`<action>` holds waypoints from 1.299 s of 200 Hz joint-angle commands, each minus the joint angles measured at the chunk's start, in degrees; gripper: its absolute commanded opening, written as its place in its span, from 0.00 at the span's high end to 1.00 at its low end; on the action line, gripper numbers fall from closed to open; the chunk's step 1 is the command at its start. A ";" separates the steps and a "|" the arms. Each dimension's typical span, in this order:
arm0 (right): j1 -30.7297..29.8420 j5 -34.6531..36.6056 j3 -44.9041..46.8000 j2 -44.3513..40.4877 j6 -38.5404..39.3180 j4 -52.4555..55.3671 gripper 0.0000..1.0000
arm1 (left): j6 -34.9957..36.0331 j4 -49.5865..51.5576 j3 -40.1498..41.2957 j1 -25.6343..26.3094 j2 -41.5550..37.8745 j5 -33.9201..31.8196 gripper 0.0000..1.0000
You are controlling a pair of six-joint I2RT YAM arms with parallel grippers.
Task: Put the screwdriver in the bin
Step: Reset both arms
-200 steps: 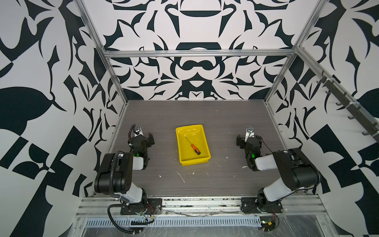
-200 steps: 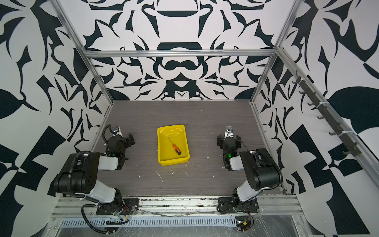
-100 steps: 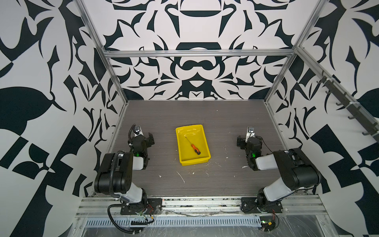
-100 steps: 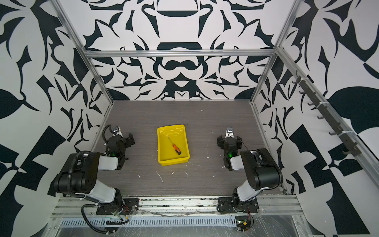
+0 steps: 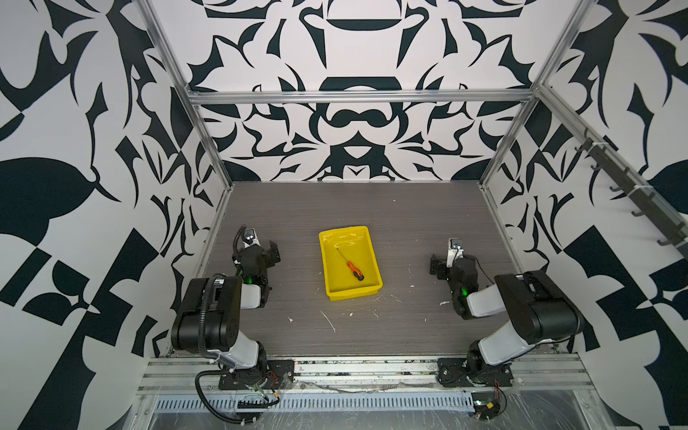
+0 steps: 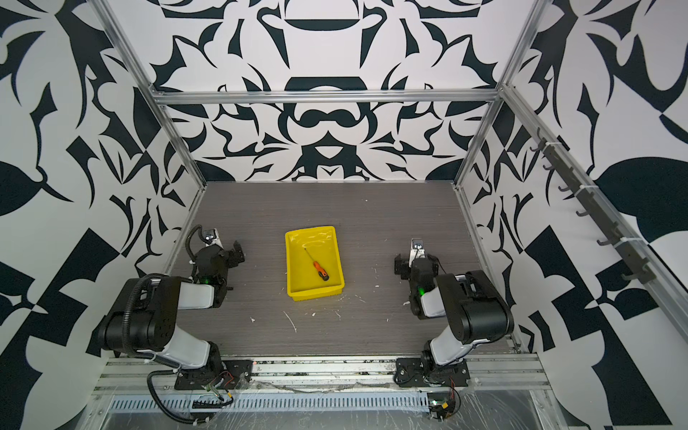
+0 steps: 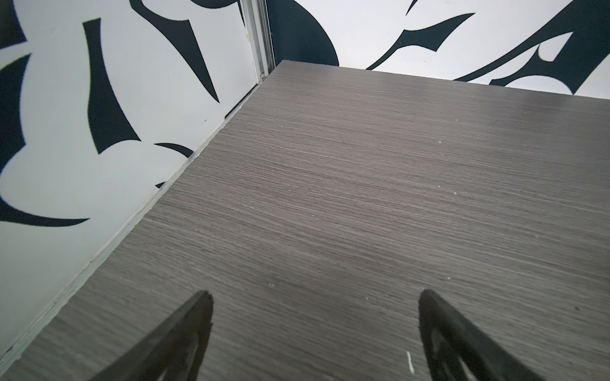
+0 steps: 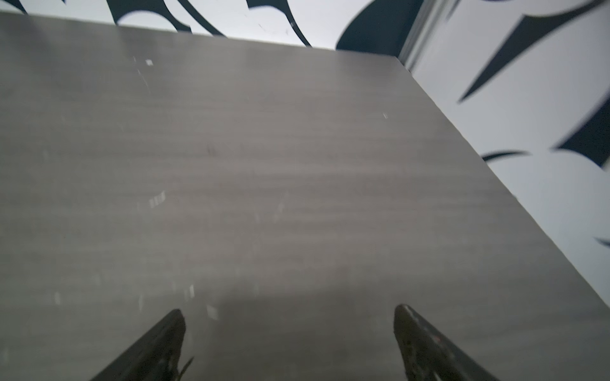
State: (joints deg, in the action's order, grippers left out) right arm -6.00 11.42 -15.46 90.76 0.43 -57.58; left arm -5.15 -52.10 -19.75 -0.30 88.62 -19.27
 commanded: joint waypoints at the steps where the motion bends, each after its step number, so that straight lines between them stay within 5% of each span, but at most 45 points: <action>1: 0.92 -2.10 -3.47 -1.96 -0.78 2.69 0.00 | -0.83 -1.69 -0.91 0.12 0.43 -0.34 0.01; 163: 1.05 -3.46 -5.05 -1.81 -0.14 5.68 0.00 | -0.81 -1.69 -0.92 0.13 0.43 -0.38 0.01; 209: 0.99 -7.93 4.62 -1.80 1.42 -11.99 0.00 | -0.83 -1.69 -0.91 0.12 0.48 -0.34 0.01; 240: 1.34 -9.45 -4.20 -2.48 1.41 5.22 0.00 | -0.82 -1.69 -0.93 0.12 0.45 -0.35 0.01; 260: 1.50 -9.44 0.46 -2.17 1.71 -4.01 0.00 | -0.83 -1.69 -0.91 0.15 0.49 -0.36 0.01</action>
State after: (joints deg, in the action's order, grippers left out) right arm -4.84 3.49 -16.43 89.58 1.45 -56.80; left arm -5.15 -52.10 -19.75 -0.30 88.62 -19.27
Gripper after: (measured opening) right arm 0.999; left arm 0.992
